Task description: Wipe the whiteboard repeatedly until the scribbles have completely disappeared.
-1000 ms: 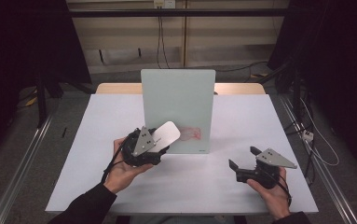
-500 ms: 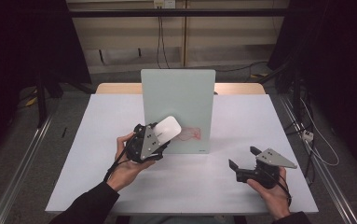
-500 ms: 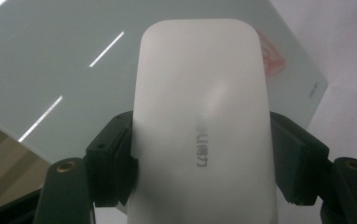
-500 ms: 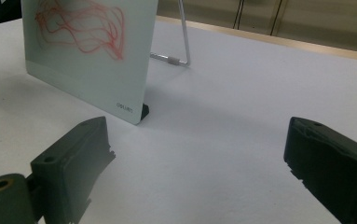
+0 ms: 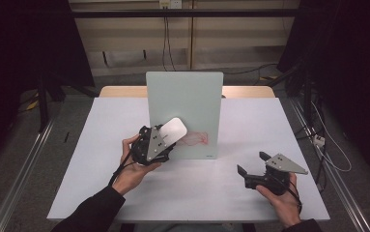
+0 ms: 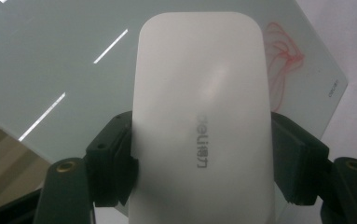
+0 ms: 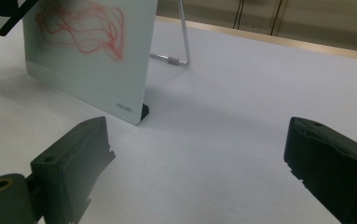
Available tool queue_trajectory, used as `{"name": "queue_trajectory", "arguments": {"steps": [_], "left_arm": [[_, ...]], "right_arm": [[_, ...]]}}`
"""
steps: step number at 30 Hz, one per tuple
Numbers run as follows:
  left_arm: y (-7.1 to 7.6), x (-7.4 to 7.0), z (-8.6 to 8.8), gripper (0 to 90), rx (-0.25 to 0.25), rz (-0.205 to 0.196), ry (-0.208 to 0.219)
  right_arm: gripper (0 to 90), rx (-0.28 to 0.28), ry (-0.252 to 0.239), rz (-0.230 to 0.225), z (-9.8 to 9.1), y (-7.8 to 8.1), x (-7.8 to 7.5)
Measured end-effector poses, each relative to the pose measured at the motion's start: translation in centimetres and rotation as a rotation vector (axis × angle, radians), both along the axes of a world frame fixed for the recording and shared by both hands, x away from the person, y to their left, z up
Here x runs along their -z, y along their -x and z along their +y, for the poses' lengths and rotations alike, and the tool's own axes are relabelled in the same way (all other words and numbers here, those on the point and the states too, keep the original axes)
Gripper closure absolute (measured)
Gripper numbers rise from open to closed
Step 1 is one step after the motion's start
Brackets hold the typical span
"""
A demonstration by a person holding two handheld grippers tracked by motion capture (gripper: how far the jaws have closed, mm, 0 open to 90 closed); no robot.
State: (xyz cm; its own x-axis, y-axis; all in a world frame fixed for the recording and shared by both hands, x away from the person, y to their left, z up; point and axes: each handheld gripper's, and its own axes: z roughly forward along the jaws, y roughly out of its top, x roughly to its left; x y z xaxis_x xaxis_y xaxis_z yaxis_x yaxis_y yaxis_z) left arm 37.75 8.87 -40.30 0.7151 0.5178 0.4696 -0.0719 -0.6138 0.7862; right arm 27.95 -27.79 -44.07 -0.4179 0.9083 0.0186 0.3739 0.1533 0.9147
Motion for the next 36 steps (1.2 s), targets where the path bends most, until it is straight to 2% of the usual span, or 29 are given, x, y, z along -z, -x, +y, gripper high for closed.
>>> {"name": "queue_trajectory", "arguments": {"steps": [3,11,20,36], "left_arm": [[-0.1,0.3,-0.1,30.8,-0.005,0.015,-0.006],[-0.3,0.4,-0.3,30.8,-0.006,-0.002,-0.009],[-0.1,1.1,-0.7,30.8,0.003,0.001,-0.020],[0.6,3.1,-1.9,30.8,0.057,0.056,-0.050]], "right_arm": [[6.4,0.000,-0.001,0.000,0.0,0.0,0.0],[6.3,-0.001,-0.005,0.002,0.0,0.0,0.0],[6.3,-0.001,-0.003,0.002,0.0,0.0,0.0],[6.3,-0.007,-0.003,0.002,0.0,0.1,0.0]]}}
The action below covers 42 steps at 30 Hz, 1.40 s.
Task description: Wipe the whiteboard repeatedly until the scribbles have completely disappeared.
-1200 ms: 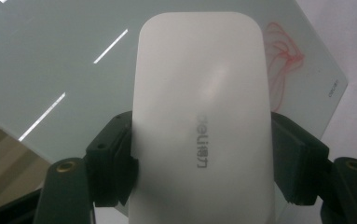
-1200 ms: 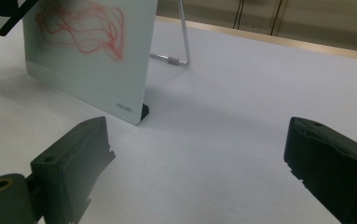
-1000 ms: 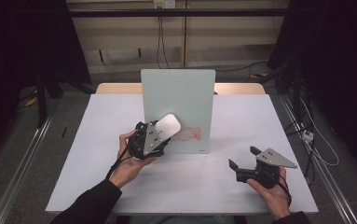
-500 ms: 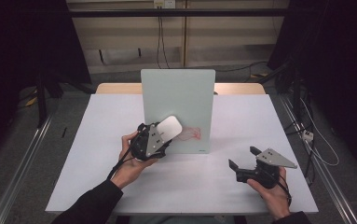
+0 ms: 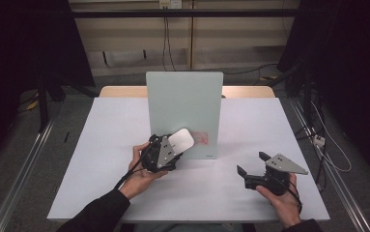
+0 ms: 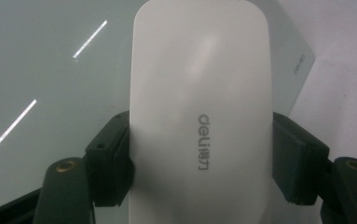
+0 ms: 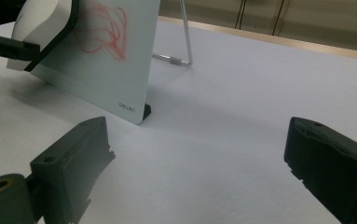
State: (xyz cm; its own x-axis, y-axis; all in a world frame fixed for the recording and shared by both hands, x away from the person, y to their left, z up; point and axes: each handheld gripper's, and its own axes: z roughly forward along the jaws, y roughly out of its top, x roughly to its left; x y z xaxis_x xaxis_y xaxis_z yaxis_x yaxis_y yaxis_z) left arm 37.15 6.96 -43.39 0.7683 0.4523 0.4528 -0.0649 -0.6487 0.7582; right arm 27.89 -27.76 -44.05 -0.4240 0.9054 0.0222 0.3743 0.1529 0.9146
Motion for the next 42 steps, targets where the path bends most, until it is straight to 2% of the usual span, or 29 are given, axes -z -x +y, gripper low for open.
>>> {"name": "queue_trajectory", "arguments": {"steps": [7,11,20,23,26,30,35,42], "left_arm": [[0.2,0.5,-0.5,30.8,0.015,0.028,-0.012],[-0.1,0.0,-0.1,30.8,0.014,0.036,0.017],[-1.8,-3.7,1.4,30.8,-0.044,0.003,0.119],[-2.2,-4.4,1.9,30.8,-0.057,-0.004,0.142],[-2.0,-4.2,1.9,30.8,-0.061,-0.017,0.132],[-1.7,-3.2,1.8,30.8,-0.046,-0.009,0.111],[-0.9,-1.4,1.5,30.8,-0.023,0.019,0.079],[-0.5,-0.5,0.5,30.8,0.003,0.041,0.060]], "right_arm": [[6.3,0.001,-0.003,0.000,0.0,0.0,0.0],[6.3,0.000,-0.003,0.000,0.0,0.0,0.0],[6.3,-0.001,-0.004,-0.001,0.0,-0.1,0.0],[6.3,0.000,-0.003,0.000,0.0,0.0,0.0],[6.2,-0.001,-0.003,0.001,0.0,0.0,0.0],[6.2,-0.001,-0.002,0.000,0.0,0.0,0.0],[6.3,-0.002,-0.003,0.001,0.0,-0.1,0.0],[6.2,-0.003,-0.003,-0.001,0.1,0.0,0.0]]}}
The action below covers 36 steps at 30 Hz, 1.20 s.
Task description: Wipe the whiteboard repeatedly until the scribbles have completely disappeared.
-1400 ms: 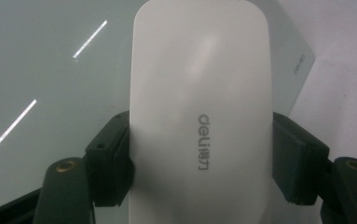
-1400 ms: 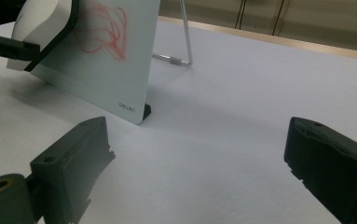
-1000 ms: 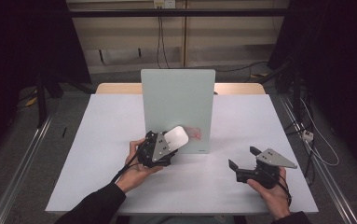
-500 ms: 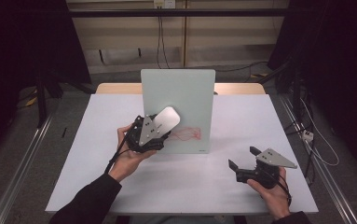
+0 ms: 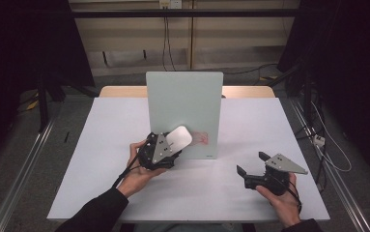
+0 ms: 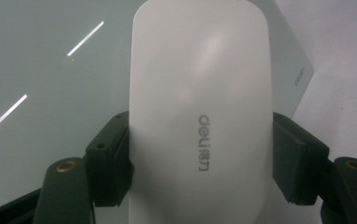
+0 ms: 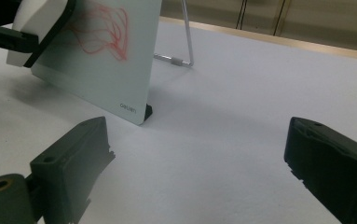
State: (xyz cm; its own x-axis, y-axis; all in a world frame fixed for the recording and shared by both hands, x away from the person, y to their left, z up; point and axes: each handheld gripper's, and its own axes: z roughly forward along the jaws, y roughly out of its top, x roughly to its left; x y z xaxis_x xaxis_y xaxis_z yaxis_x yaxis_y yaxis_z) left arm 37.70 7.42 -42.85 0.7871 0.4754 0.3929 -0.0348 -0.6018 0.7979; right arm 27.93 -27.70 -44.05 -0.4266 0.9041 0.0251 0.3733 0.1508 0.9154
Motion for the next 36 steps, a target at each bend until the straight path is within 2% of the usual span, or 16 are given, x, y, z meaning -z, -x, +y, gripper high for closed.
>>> {"name": "queue_trajectory", "arguments": {"steps": [9,19,23,28,36], "left_arm": [[0.4,1.1,-1.4,30.8,0.044,0.030,-0.036],[0.4,1.3,-2.2,30.8,0.070,0.057,-0.031],[0.2,1.0,-1.9,30.8,0.066,0.054,-0.020],[-0.2,0.0,-1.1,30.8,0.034,0.042,0.012],[-0.8,-1.6,0.2,30.8,0.004,0.015,0.040]], "right_arm": [[6.2,-0.002,-0.002,0.001,0.0,0.0,0.0],[6.2,-0.002,0.000,0.002,0.0,-0.1,0.0],[6.2,-0.002,-0.002,0.002,0.0,-0.1,0.0],[6.2,-0.002,-0.002,0.001,0.0,0.0,0.0],[6.2,0.000,-0.002,0.001,0.0,0.0,0.0]]}}
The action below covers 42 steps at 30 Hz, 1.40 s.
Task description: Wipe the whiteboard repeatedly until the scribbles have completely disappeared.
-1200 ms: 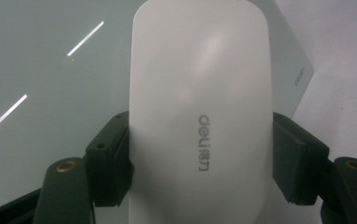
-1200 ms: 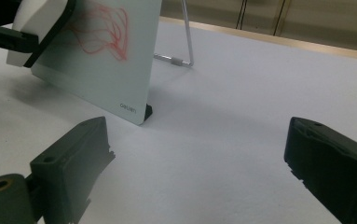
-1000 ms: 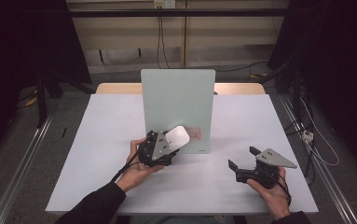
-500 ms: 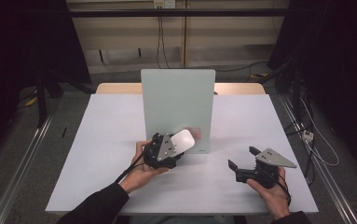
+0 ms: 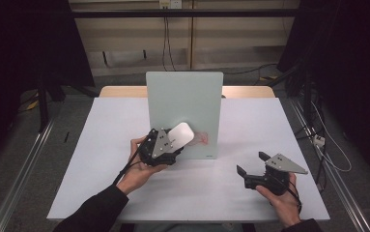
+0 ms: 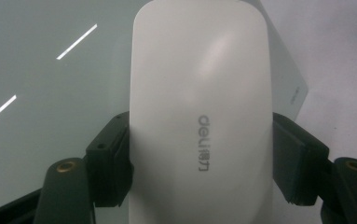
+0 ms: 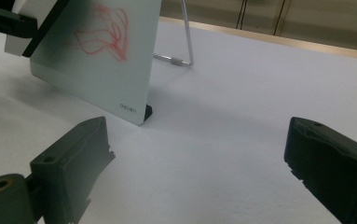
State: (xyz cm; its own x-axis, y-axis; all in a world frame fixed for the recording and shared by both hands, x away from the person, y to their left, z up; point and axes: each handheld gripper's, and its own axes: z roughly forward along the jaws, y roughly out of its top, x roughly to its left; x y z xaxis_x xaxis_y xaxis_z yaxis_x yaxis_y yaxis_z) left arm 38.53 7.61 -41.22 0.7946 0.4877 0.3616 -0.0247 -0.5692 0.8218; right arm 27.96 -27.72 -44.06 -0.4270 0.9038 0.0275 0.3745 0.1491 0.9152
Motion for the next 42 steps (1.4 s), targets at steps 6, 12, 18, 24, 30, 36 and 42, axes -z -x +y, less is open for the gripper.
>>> {"name": "queue_trajectory", "arguments": {"steps": [6,12,18,24,30,36,42], "left_arm": [[-0.5,-1.1,0.6,30.8,-0.037,-0.020,0.052],[0.1,0.3,-0.2,30.8,-0.022,-0.012,0.031],[0.9,2.0,-1.4,30.8,0.026,-0.002,-0.037],[1.4,3.0,-2.7,30.8,0.055,0.012,-0.068],[1.5,3.5,-3.5,30.8,0.083,0.033,-0.086],[1.3,3.1,-3.4,30.8,0.088,0.044,-0.069],[0.1,0.5,-2.5,30.8,0.051,0.020,-0.005]], "right_arm": [[6.2,0.000,0.000,0.000,0.0,0.0,0.0],[6.2,0.000,-0.001,-0.001,0.0,0.0,0.0],[6.3,-0.002,-0.001,0.000,0.0,0.0,0.0],[6.3,0.000,0.001,-0.001,0.0,0.0,0.0],[6.3,-0.002,-0.001,-0.001,0.0,0.0,0.0],[6.3,-0.002,-0.001,-0.001,0.0,0.0,0.0],[6.3,-0.003,-0.001,0.000,0.0,0.0,0.0]]}}
